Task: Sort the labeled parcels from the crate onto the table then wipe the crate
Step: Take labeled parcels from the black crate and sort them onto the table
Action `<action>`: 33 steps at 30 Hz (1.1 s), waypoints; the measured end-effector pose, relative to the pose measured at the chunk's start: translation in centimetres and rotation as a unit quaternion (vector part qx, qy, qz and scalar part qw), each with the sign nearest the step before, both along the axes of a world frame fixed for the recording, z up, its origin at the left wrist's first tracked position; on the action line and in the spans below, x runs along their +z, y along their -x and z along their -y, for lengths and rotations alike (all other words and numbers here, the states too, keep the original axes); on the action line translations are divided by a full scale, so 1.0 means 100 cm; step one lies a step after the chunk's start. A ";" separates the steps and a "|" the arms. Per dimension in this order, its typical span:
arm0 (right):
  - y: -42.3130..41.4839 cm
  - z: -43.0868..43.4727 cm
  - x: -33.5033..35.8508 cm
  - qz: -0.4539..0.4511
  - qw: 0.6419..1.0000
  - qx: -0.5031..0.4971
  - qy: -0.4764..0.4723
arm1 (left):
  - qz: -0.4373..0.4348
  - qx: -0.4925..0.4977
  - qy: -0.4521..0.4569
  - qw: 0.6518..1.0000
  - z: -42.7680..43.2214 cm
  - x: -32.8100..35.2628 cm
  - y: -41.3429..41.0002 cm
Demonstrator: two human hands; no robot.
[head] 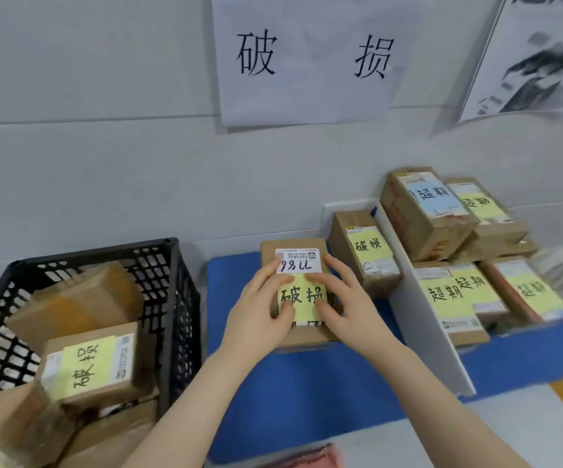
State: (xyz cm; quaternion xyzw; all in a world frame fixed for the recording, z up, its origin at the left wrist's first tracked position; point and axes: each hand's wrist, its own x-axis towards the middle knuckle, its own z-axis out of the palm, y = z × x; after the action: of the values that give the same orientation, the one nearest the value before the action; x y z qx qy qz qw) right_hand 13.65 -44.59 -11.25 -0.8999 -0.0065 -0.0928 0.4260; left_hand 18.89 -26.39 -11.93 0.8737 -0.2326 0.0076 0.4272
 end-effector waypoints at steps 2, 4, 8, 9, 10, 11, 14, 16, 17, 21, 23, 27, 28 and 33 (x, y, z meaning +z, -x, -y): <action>-0.011 0.015 -0.013 -0.037 0.999 0.004 0.014 | -0.039 0.011 0.001 0.999 0.018 -0.019 -0.006; -0.023 0.025 -0.026 -0.080 0.996 0.014 0.038 | -0.069 0.033 0.006 0.997 0.032 -0.038 -0.010; -0.048 0.038 -0.036 -0.149 0.982 0.034 0.107 | -0.072 0.065 -0.009 0.995 0.054 -0.061 -0.018; -0.056 0.041 -0.036 -0.154 0.980 0.035 0.120 | -0.070 0.071 -0.013 0.995 0.059 -0.063 -0.023; -0.064 0.044 -0.034 -0.156 0.977 0.037 0.137 | -0.073 0.076 -0.015 0.994 0.064 -0.063 -0.030; -0.073 0.047 -0.032 -0.158 0.974 0.039 0.160 | -0.079 0.079 -0.018 0.994 0.070 -0.062 -0.038; -0.096 0.056 -0.024 -0.155 0.958 0.036 0.239 | -0.100 0.071 -0.022 0.992 0.085 -0.058 -0.060; -0.109 0.062 -0.021 -0.149 0.950 0.026 0.271 | -0.116 0.063 -0.017 0.991 0.093 -0.056 -0.074; -0.114 0.065 -0.020 -0.143 0.945 0.018 0.293 | -0.121 0.061 -0.019 0.991 0.096 -0.056 -0.080; -0.128 0.078 -0.019 -0.120 0.928 -0.010 0.354 | -0.126 0.050 -0.031 0.990 0.109 -0.055 -0.102; -0.132 0.083 -0.022 -0.121 0.925 -0.010 0.360 | -0.136 0.039 -0.021 0.990 0.115 -0.056 -0.110; -0.135 0.089 -0.029 -0.123 0.918 -0.018 0.376 | -0.164 0.031 -0.034 0.985 0.124 -0.053 -0.123; -0.136 0.090 -0.028 -0.126 0.914 -0.017 0.384 | -0.178 0.027 -0.036 0.983 0.125 -0.048 -0.124; -0.129 0.062 -0.007 -0.076 0.960 -0.020 0.269 | -0.139 0.058 -0.073 0.986 0.099 -0.006 -0.100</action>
State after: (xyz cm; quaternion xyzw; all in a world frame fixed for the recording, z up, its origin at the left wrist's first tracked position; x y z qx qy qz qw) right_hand 26.52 -50.78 -11.91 -0.9857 0.0194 -0.0278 0.1650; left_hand 28.94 -36.26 -12.50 0.9072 -0.1196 -0.1057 0.3894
